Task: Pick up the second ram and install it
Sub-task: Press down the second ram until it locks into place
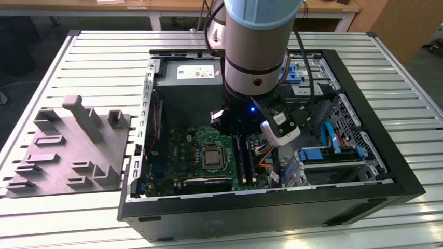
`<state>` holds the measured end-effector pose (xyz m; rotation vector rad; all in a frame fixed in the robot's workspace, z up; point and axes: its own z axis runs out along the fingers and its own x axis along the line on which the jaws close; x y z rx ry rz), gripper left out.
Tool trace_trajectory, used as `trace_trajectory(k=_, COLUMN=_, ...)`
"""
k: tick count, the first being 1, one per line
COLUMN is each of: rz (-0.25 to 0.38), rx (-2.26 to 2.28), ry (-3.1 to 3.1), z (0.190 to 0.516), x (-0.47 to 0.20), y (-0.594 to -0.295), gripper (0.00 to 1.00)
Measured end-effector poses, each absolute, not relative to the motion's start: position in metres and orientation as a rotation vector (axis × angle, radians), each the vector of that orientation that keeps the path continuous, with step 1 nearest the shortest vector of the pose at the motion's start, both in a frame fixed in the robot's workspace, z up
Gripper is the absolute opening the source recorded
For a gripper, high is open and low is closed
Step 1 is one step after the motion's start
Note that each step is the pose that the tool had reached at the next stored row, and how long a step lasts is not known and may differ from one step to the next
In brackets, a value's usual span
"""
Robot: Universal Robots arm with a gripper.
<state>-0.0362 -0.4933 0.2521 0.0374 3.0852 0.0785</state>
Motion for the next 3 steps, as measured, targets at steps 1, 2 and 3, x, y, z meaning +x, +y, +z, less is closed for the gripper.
trace_trajectory(k=1, rz=0.078, rx=0.037, ry=3.085, z=0.2523, x=-0.0363, y=-0.4933, gripper=0.1)
trace_trajectory(k=2, rz=0.078, rx=0.037, ry=3.085, z=0.2524, x=-0.0362, y=-0.4933, gripper=0.1)
trace_trajectory(k=3, rz=0.078, rx=0.037, ry=3.085, z=0.2524, x=-0.0363, y=-0.4933, gripper=0.1)
